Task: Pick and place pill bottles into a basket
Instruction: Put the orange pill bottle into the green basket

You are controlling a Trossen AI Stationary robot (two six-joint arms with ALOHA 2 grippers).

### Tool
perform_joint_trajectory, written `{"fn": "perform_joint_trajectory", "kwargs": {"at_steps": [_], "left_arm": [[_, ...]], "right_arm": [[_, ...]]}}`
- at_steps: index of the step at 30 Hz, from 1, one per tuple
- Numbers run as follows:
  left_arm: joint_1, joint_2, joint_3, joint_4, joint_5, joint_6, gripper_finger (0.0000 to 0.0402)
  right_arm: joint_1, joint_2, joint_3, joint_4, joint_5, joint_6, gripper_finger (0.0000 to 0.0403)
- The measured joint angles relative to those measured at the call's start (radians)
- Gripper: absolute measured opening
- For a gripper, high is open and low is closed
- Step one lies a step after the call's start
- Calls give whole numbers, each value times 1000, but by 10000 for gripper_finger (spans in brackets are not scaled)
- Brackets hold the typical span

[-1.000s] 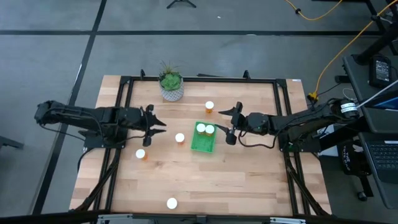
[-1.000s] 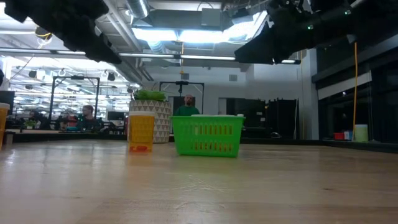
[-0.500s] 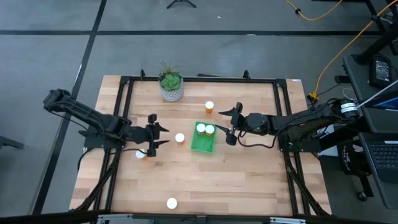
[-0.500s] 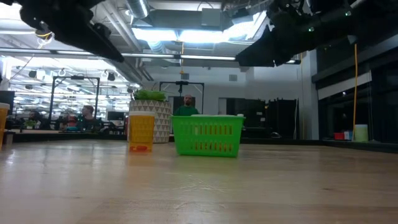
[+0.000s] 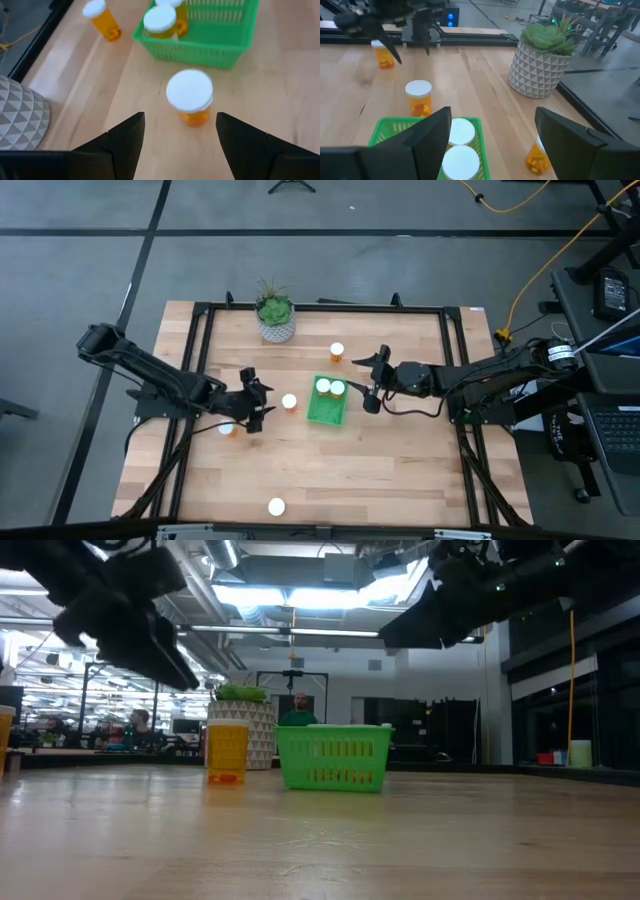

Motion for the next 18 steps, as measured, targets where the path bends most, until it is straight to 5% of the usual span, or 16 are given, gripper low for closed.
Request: {"fn": "perform_joint_trajectory", "kwargs": {"at_steps": [6,18], "left_arm": [[2,94,0,4,-79,-7,241],[20,202,-1,119,69,-85,240]], "right_arm": [[2,0,0,-17,-46,51,291],[2,0,0,-22,-62,49,291]]}}
